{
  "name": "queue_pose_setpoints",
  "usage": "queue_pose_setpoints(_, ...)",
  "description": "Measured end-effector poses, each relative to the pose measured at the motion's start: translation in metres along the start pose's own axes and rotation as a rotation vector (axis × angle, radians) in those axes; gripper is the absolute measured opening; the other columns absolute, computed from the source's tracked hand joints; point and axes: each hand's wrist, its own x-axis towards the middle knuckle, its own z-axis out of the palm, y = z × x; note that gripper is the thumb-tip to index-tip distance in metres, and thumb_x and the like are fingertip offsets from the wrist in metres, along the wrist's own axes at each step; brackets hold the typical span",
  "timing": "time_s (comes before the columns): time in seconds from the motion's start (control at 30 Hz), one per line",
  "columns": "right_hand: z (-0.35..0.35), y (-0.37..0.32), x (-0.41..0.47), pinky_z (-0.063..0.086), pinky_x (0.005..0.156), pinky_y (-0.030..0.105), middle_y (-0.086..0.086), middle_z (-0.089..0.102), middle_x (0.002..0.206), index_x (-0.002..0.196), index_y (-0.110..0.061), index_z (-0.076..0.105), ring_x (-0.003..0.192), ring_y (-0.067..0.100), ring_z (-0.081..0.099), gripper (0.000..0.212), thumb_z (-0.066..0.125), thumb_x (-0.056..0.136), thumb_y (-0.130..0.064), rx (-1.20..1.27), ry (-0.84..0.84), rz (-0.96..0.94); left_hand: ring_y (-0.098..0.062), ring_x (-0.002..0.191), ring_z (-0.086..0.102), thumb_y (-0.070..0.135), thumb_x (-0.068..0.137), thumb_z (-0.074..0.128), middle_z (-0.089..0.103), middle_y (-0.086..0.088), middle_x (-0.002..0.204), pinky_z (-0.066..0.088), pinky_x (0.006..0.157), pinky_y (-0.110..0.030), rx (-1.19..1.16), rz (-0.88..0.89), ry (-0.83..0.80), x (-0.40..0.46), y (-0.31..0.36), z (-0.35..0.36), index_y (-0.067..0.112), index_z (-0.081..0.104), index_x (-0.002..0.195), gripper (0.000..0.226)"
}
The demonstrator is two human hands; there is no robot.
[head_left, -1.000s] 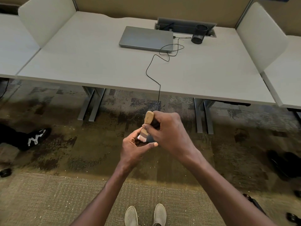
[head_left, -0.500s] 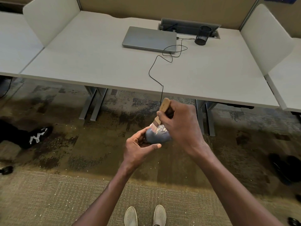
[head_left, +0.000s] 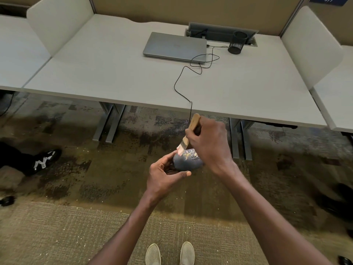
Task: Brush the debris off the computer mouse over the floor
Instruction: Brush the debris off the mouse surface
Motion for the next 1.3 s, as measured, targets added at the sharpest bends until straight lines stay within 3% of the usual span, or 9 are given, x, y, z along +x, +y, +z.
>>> queue_pose_setpoints(0.13,-0.008,0.004,0.003,0.049,0.047,0.018,-0.003,0.066,0.061,0.073,-0.014,0.066,0.053,0.009,0.063,0.021,0.071,0.092,-0.022,-0.023,0.058,0.003,-0.011,0.102,0.075,-0.003,0.060,0.093,0.078,0.010,0.105,0.059,0.083,-0.021,-0.011,0.003,0.026,0.001,-0.005,-0.001,0.014,0.064,0.129,0.077)
queue_pose_setpoints(0.27,-0.008,-0.003,-0.001,0.054,0.052,0.028,-0.001,0.068,0.065,0.077,-0.011,0.068,0.057,0.014,0.066,0.019,0.072,0.091,-0.022,0.055,0.017,-0.012,-0.010,0.101,0.075,-0.005,0.061,0.092,0.079,0.011,0.101,0.060,0.082,-0.022,-0.006,-0.015,0.023,0.003,-0.002,0.000,0.019,0.064,0.125,0.074)
queue_pose_setpoints(0.47,0.006,-0.011,-0.010,0.054,0.055,0.033,0.000,0.065,0.063,0.076,-0.011,0.068,0.057,0.016,0.063,0.018,0.072,0.090,-0.021,0.037,-0.112,-0.032,-0.024,0.099,0.076,0.000,0.067,0.090,0.079,-0.010,0.104,0.061,0.083,-0.028,0.031,-0.004,0.003,0.004,0.001,-0.001,0.002,0.067,0.124,0.062)
queue_pose_setpoints(0.53,0.009,-0.011,-0.012,0.055,0.055,0.034,0.000,0.065,0.064,0.079,-0.010,0.068,0.056,0.016,0.062,0.018,0.071,0.091,-0.022,0.020,-0.108,-0.044,-0.020,0.099,0.076,-0.002,0.067,0.089,0.078,-0.010,0.105,0.061,0.084,-0.028,0.040,0.003,0.008,0.004,0.003,-0.002,0.003,0.066,0.127,0.065)
queue_pose_setpoints(0.67,0.005,-0.012,-0.011,0.051,0.051,0.017,-0.006,0.062,0.064,0.083,-0.010,0.067,0.053,0.010,0.059,0.017,0.071,0.094,-0.022,0.003,0.043,-0.095,-0.014,0.104,0.075,-0.007,0.063,0.090,0.077,-0.007,0.111,0.060,0.088,-0.028,0.005,-0.007,0.022,0.004,0.004,0.000,0.005,0.061,0.132,0.076)
queue_pose_setpoints(0.8,0.001,-0.012,-0.009,0.053,0.052,0.027,-0.003,0.064,0.063,0.079,-0.011,0.066,0.054,0.013,0.062,0.019,0.070,0.093,-0.023,0.054,0.028,-0.093,-0.018,0.103,0.075,-0.005,0.065,0.090,0.077,-0.008,0.108,0.061,0.086,-0.026,0.007,-0.015,0.017,0.003,0.003,-0.001,0.007,0.065,0.126,0.067)
queue_pose_setpoints(0.93,0.007,-0.011,-0.009,0.044,0.048,0.021,-0.004,0.062,0.061,0.076,-0.013,0.066,0.052,0.011,0.057,0.019,0.071,0.091,-0.022,0.019,-0.097,-0.066,-0.023,0.102,0.076,-0.003,0.069,0.089,0.078,-0.012,0.108,0.061,0.086,-0.029,0.023,-0.011,-0.003,0.003,0.003,-0.002,0.001,0.064,0.128,0.065)
queue_pose_setpoints(1.13,-0.006,-0.007,-0.004,0.043,0.049,0.020,-0.002,0.063,0.061,0.077,-0.012,0.065,0.052,0.013,0.057,0.019,0.071,0.092,-0.022,-0.026,0.068,-0.100,-0.012,0.102,0.075,-0.009,0.063,0.090,0.076,-0.003,0.112,0.060,0.085,-0.024,-0.016,-0.017,0.017,0.005,0.006,0.001,0.004,0.061,0.133,0.077)
queue_pose_setpoints(1.3,-0.007,-0.006,-0.013,0.056,0.057,0.023,-0.004,0.068,0.071,0.082,-0.012,0.071,0.062,0.009,0.065,0.011,0.075,0.089,-0.020,0.120,-0.248,-0.119,-0.019,0.101,0.075,0.001,0.068,0.090,0.077,-0.011,0.109,0.061,0.089,-0.032,0.019,-0.018,0.005,0.008,0.003,-0.001,0.002,0.062,0.133,0.071)
